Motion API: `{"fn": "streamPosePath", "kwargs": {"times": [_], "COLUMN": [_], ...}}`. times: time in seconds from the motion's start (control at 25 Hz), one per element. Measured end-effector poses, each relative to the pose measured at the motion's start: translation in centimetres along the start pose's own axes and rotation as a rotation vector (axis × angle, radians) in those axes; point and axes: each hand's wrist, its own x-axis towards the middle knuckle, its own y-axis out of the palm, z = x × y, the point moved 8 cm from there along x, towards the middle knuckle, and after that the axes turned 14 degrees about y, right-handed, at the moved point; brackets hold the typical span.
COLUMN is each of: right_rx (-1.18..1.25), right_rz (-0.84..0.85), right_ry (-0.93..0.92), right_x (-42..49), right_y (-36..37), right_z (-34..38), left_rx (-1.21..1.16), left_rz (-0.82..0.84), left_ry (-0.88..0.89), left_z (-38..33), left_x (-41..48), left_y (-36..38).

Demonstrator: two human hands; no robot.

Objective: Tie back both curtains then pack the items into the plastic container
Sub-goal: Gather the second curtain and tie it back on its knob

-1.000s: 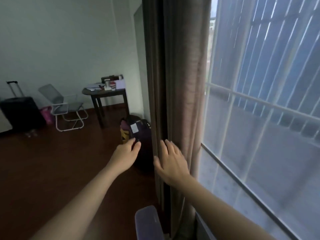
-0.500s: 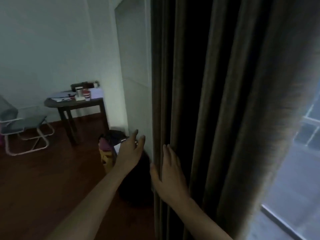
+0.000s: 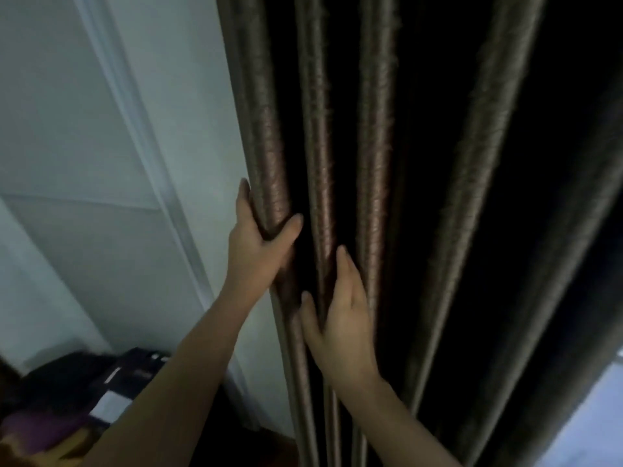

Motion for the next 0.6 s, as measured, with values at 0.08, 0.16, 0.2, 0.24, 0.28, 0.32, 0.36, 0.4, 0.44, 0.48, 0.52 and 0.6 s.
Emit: {"fn": "streamPosePath", "kwargs": {"times": [0.08,0.16,0.2,0.24,0.28,0.32,0.36,0.4,0.44,0.48,0.52,0.6], "right_rx": [-0.003,0.001,-0.011,-0.036,-0.072,-0.113,-0.155,-0.193,-0.221,-0.239,-0.244,-0.239], "right_rz": [-0.003,0.069,0.091,0.102,0.111,0.122,0.141,0.166,0.193,0.219,0.238,0.250], "right_ry": [0.016,0.074,0.098,0.118,0.137,0.158,0.190,0.226,0.261,0.287,0.300,0.288], "right_x": [0.9,1.3,1.0,0.6,-0.1,-1.0,-2.0,-3.2,-4.4,-5.5,-6.4,-7.5], "right_y": [0.4,2.0,3.0,4.0,5.1,6.0,6.8,7.4,7.8,8.1,8.2,8.1], "right_z": [1.2,0.8,0.3,-0.6,-1.9,-3.4,-5.0,-6.6,-8.1,-9.3,-10.1,-11.0], "left_rx": [0.017,0.024,0.043,0.069,0.093,0.106,0.107,0.101,0.093,0.081,0.070,0.058], "left_rz": [0.039,0.066,0.096,0.143,0.210,0.281,0.346,0.399,0.444,0.483,0.522,0.629], "left_ry": [-0.001,0.001,-0.002,-0.015,-0.034,-0.057,-0.084,-0.101,-0.106,-0.103,-0.096,-0.087], "left_z": [-0.4,0.0,0.6,1.8,3.1,4.7,6.1,7.1,7.7,7.9,7.8,7.3], "left_x": [1.2,1.4,1.0,0.3,-0.9,-2.1,-3.5,-4.6,-5.6,-6.4,-7.0,-7.9], "left_y": [0.3,0.6,0.7,1.0,1.5,2.0,2.3,2.5,2.7,2.8,3.0,3.7]}}
